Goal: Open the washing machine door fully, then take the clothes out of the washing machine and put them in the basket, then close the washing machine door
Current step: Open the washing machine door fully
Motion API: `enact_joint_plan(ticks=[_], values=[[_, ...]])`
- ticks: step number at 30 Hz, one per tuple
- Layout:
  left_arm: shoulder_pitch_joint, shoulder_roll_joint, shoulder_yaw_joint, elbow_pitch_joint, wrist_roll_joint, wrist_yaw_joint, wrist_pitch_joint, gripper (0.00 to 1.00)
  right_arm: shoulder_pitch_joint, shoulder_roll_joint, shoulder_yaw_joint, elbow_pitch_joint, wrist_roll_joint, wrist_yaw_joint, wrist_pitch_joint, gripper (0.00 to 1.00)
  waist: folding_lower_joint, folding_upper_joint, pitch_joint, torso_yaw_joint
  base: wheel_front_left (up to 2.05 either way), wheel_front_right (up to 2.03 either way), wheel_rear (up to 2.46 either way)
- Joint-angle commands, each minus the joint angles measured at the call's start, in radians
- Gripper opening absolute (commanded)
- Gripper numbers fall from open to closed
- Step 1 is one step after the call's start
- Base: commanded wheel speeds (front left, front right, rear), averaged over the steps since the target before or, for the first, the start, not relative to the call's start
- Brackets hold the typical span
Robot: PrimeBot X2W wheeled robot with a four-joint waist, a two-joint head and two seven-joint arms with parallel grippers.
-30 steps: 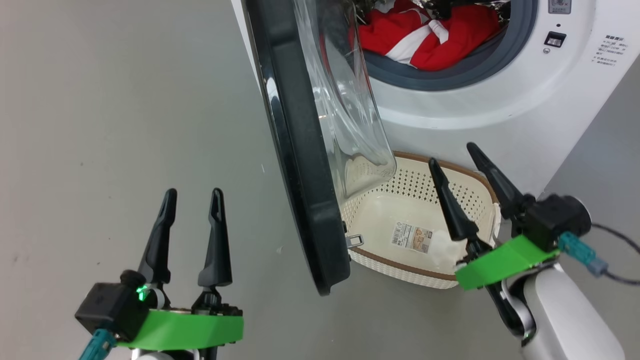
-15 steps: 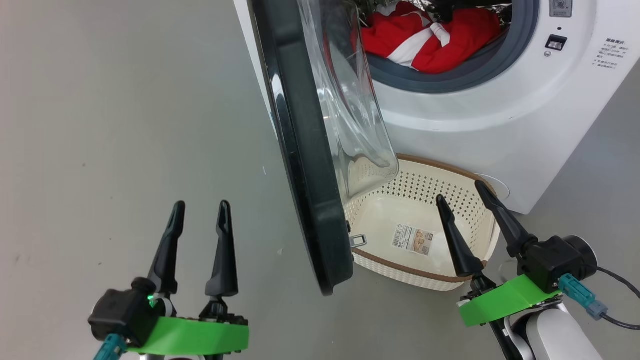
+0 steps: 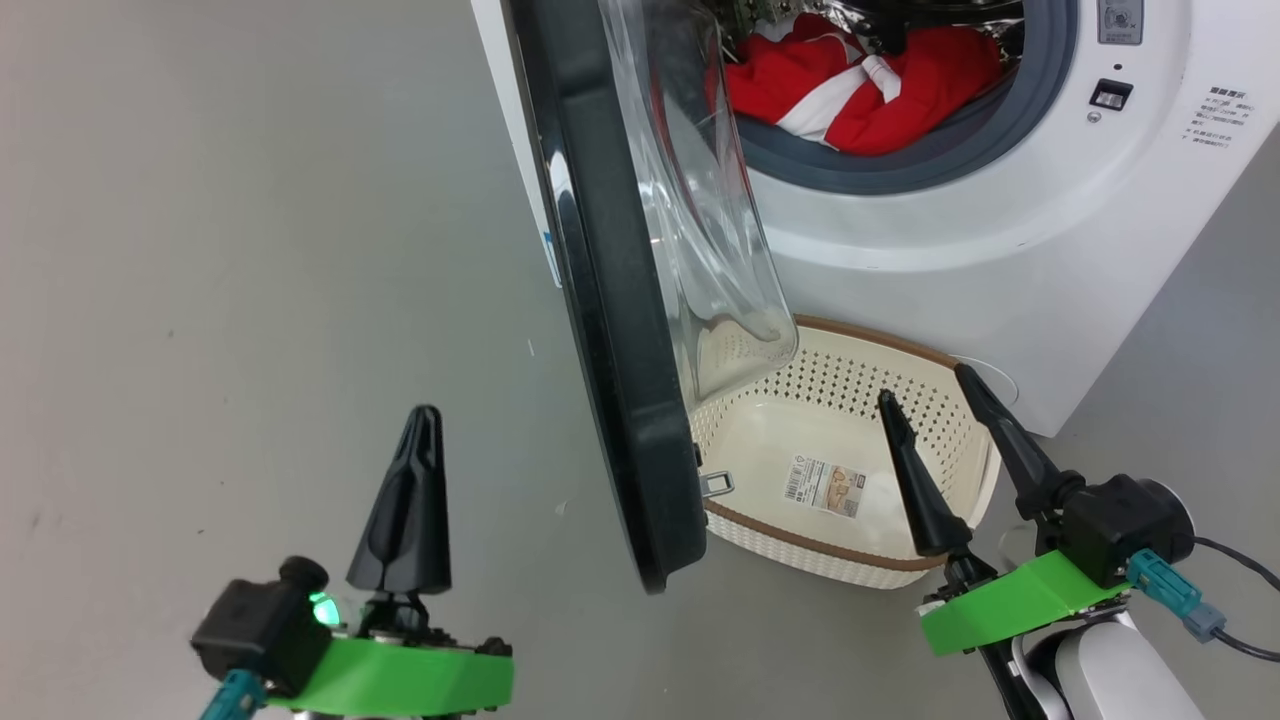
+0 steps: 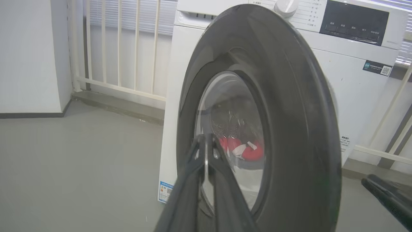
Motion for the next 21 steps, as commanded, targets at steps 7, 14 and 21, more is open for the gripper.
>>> enact_joint_plan(ticks=[7, 14, 21], values=[[-0.074, 0.011, 0.014, -0.234, -0.003, -0.018, -0.005, 0.00, 0.011, 0.007, 0.018, -0.027, 0.010, 0.006, -0.006, 1.00, 0.0000, 0.0000, -0.012, -0.007, 0.00, 0.00, 0.00], [-0.113, 0.011, -0.086, -0.351, 0.023, -0.058, -0.005, 0.00, 0.019, 0.007, 0.022, -0.025, 0.011, 0.006, -0.006, 1.00, 0.0000, 0.0000, -0.025, -0.021, 0.00, 0.00, 0.00], [-0.140, 0.011, -0.209, -0.325, 0.013, -0.102, -0.004, 0.00, 0.022, 0.007, 0.020, -0.024, 0.011, 0.006, -0.006, 1.00, 0.0000, 0.0000, -0.024, -0.030, 0.00, 0.00, 0.00]])
